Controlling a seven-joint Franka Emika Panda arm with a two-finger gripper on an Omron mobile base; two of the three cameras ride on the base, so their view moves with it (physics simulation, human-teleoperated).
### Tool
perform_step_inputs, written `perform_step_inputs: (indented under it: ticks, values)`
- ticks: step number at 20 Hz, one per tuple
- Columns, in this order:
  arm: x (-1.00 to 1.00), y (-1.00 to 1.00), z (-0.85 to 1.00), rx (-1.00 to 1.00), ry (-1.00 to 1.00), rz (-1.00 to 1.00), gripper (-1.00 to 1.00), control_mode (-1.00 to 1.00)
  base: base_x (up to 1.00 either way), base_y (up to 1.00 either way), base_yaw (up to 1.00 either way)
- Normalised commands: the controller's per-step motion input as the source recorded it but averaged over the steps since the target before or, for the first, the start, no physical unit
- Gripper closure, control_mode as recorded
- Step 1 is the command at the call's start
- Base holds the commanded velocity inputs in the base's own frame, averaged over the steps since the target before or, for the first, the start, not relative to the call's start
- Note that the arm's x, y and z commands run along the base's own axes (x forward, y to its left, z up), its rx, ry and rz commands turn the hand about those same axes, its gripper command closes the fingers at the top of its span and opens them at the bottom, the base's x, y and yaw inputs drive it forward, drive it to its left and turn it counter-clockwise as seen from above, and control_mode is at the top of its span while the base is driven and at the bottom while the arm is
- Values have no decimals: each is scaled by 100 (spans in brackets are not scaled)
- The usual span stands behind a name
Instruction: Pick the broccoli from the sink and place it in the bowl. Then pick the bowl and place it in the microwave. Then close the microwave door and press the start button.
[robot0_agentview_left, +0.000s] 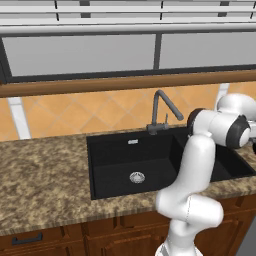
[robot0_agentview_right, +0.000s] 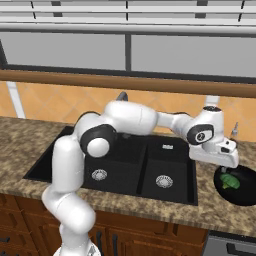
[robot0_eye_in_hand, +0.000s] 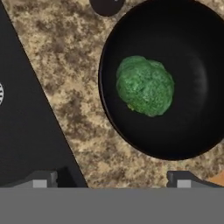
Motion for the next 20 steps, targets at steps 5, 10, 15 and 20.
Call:
perform_step_inputs:
  ticks: [5, 10, 15, 20]
  values:
    - [23, 2, -8, 6, 12, 10, -100, -100, 0, 0, 0]
    - [34, -14, -13, 19, 0, 17, -100, -100, 0, 0, 0]
    - [13, -19, -2, 8, 0, 5, -100, -100, 0, 0, 0]
    - [5, -7, -13, 0, 0, 0, -100, -100, 0, 0, 0]
